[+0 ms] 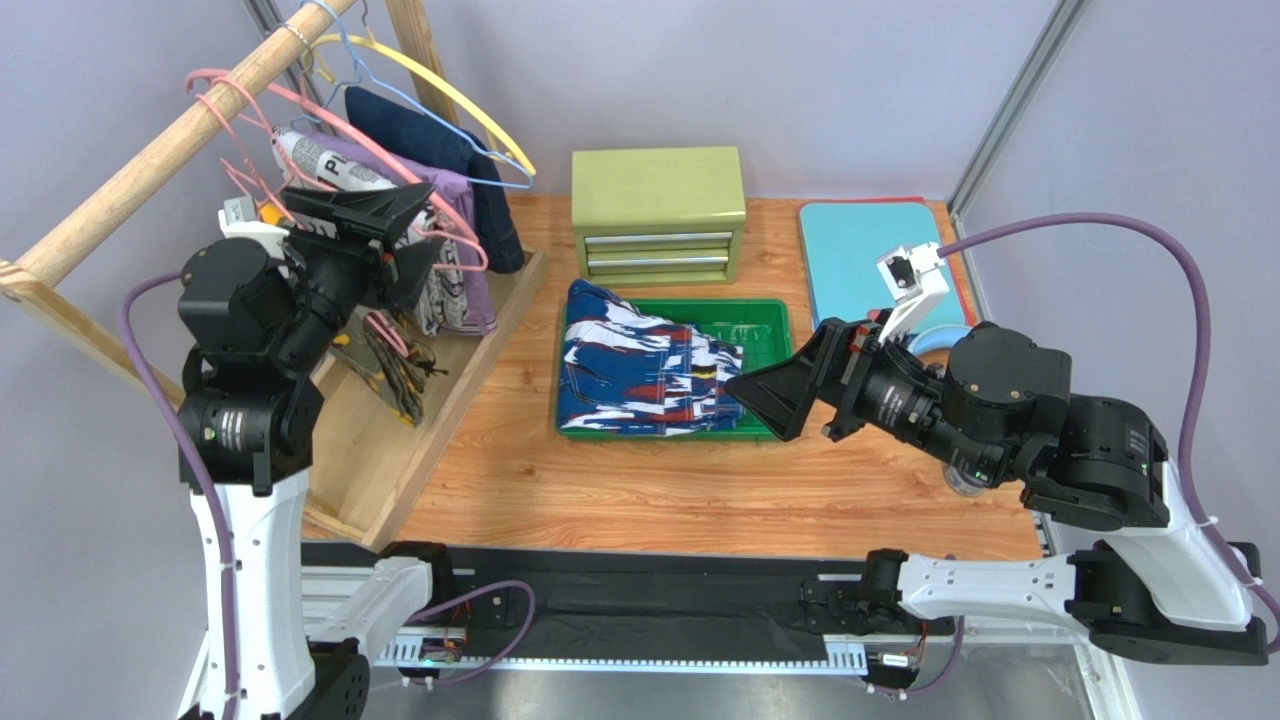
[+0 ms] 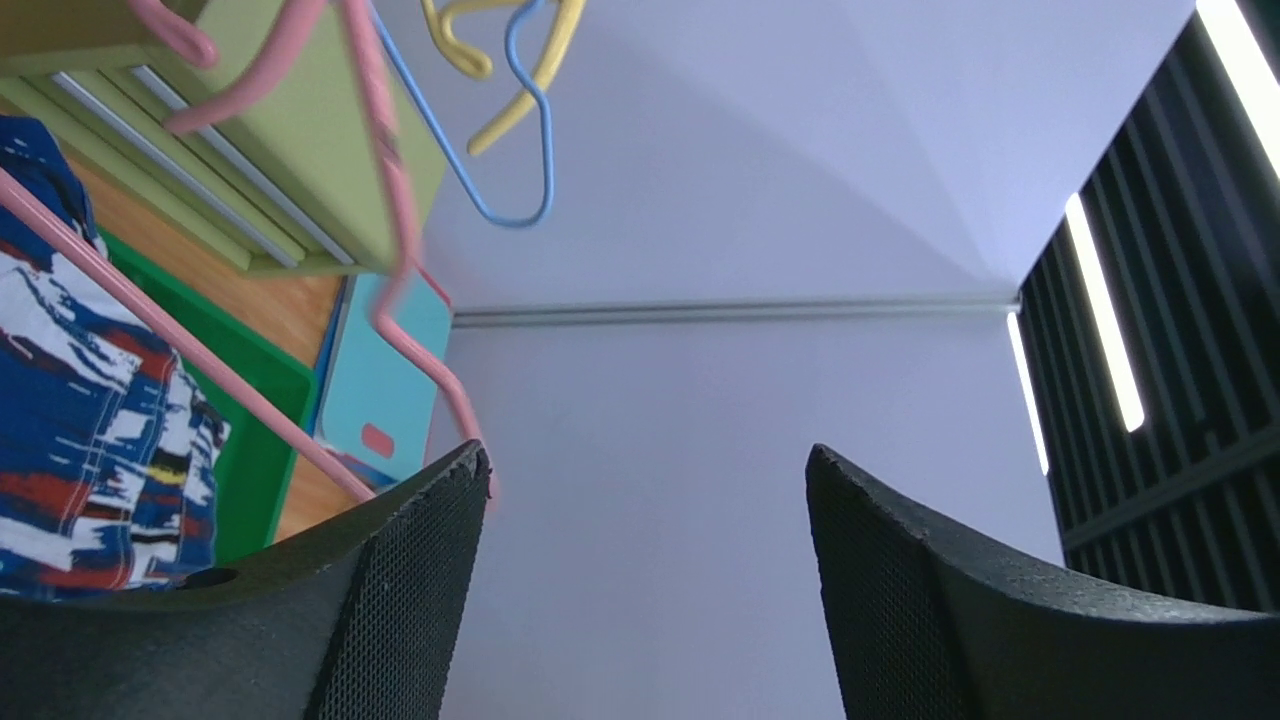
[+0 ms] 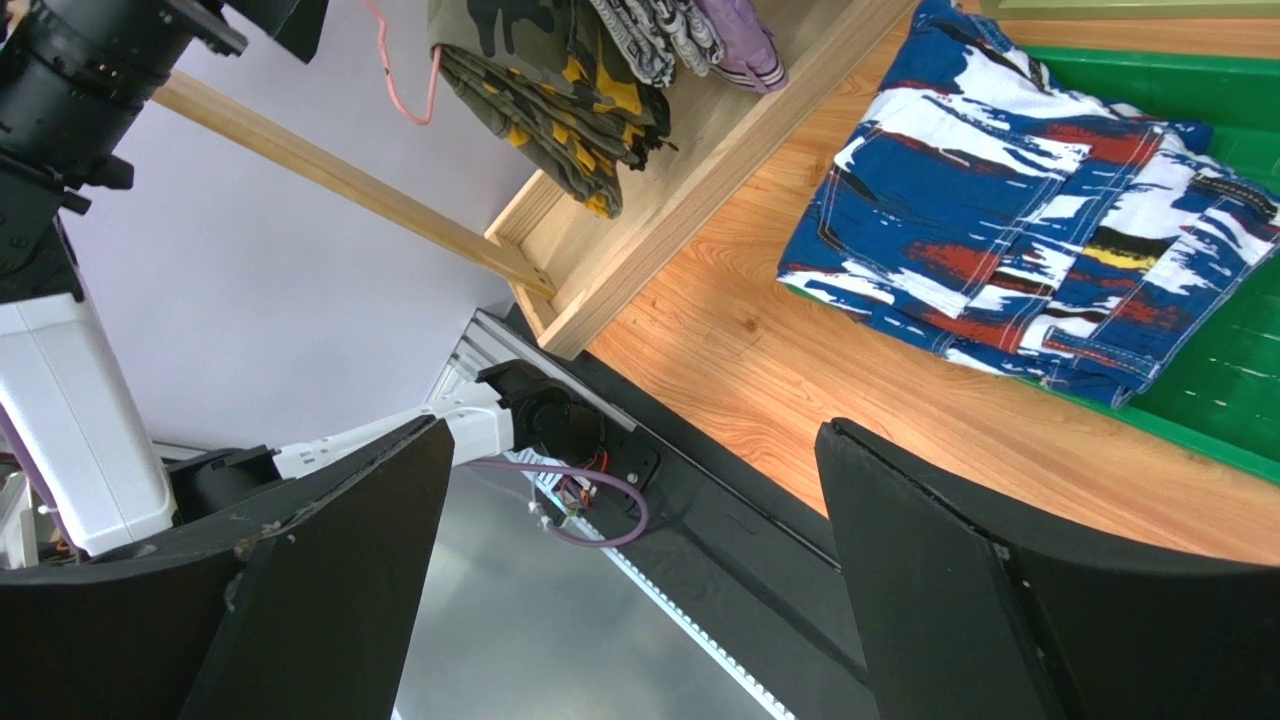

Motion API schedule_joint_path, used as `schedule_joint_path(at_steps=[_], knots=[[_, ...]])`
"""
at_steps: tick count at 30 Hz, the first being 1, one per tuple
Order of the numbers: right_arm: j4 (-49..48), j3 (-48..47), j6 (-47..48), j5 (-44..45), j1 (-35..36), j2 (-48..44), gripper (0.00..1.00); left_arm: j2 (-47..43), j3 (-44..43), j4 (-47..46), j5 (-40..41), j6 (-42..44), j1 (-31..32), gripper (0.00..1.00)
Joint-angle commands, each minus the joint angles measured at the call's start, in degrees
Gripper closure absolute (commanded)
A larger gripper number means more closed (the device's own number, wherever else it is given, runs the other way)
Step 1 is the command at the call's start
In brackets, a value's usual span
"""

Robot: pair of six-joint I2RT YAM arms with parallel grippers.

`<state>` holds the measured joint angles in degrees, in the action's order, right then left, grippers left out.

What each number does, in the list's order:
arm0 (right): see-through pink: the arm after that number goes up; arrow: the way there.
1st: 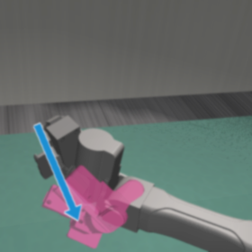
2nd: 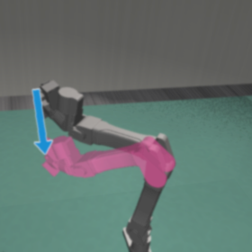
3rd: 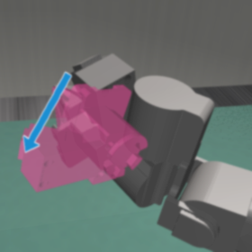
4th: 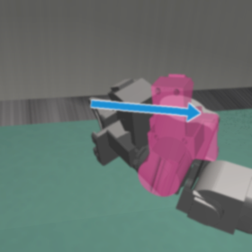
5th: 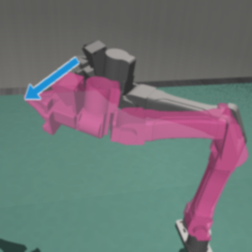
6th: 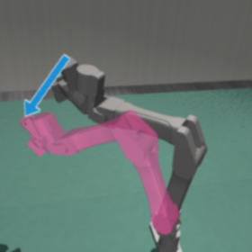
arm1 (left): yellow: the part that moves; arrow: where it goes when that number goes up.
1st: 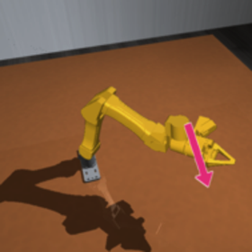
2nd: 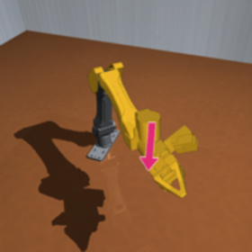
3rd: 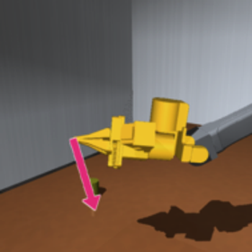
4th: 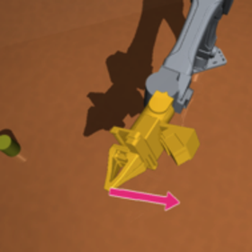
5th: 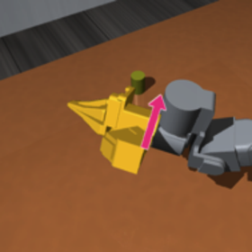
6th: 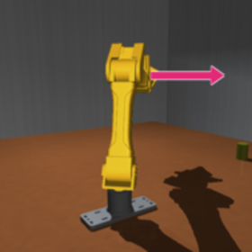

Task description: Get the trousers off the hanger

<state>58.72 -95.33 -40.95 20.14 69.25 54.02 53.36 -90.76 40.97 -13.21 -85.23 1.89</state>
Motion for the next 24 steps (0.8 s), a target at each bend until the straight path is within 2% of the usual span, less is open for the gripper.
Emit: schedule_joint_path(at_steps=[1, 9, 14, 18, 24], knots=[[-3.70, 0.76, -1.50, -1.24, 0.18, 0.12, 0.02, -3.34, 1.55, 1.13, -10.23, 2.79, 0.04, 0.15], [-5.01, 4.09, -4.66, -0.98, 0.27, -1.02, 0.02, -11.08, 6.11, 3.24, -19.73, 8.58, 0.04, 0.15], [-6.86, 9.10, -8.26, -0.28, 0.18, -3.13, 0.02, -13.55, 6.03, 9.11, -27.64, 20.50, 0.04, 0.14], [-10.01, 15.86, -14.75, 1.39, 0.18, -6.29, 0.01, -14.51, 8.49, 9.66, -35.64, 27.30, 0.04, 0.13], [-21.33, 34.92, -26.18, 1.22, 0.18, -14.11, 0.00, -17.59, 13.94, 8.95, -44.26, 33.28, 0.04, 0.11]])
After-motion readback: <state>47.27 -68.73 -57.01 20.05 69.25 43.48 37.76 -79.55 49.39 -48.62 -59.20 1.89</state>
